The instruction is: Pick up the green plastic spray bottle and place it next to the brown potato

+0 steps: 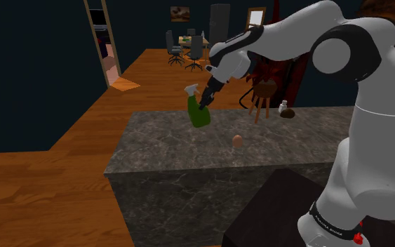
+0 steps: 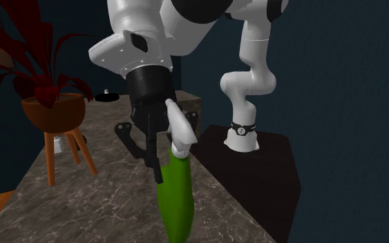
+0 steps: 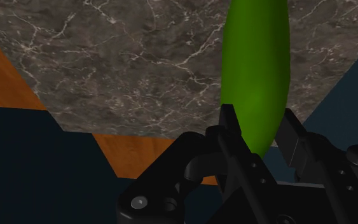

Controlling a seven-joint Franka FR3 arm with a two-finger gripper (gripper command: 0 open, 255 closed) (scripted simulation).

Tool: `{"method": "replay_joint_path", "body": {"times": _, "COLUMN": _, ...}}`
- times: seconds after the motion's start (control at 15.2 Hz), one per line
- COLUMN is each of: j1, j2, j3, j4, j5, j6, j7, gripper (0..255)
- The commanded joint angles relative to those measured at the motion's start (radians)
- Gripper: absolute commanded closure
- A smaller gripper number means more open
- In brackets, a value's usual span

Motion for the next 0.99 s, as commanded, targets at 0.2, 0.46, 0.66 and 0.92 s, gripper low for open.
{"method": "replay_joint_path", "body": {"times": 0.2, "j1": 0.007, "j2": -0.031, "j3": -0.011, "j4": 0.028, "j5": -0.044, "j6": -0.039, "j7": 0.047, "gripper": 255}}
{"method": "replay_joint_path", "body": {"times": 0.46, "j1": 0.01, "j2": -0.051, "j3": -0.017, "j4": 0.055, "j5": -0.074, "j6": -0.074, "j7": 0.081, "gripper": 255}}
{"method": "replay_joint_path", "body": {"times": 0.66, "j1": 0.012, "j2": -0.064, "j3": -0.021, "j4": 0.079, "j5": -0.094, "j6": -0.101, "j7": 0.106, "gripper": 255}}
{"method": "replay_joint_path", "body": {"times": 0.92, "j1": 0.013, "j2": -0.078, "j3": -0.026, "j4": 0.113, "j5": -0.118, "j6": -0.139, "j7": 0.137, "gripper": 255}}
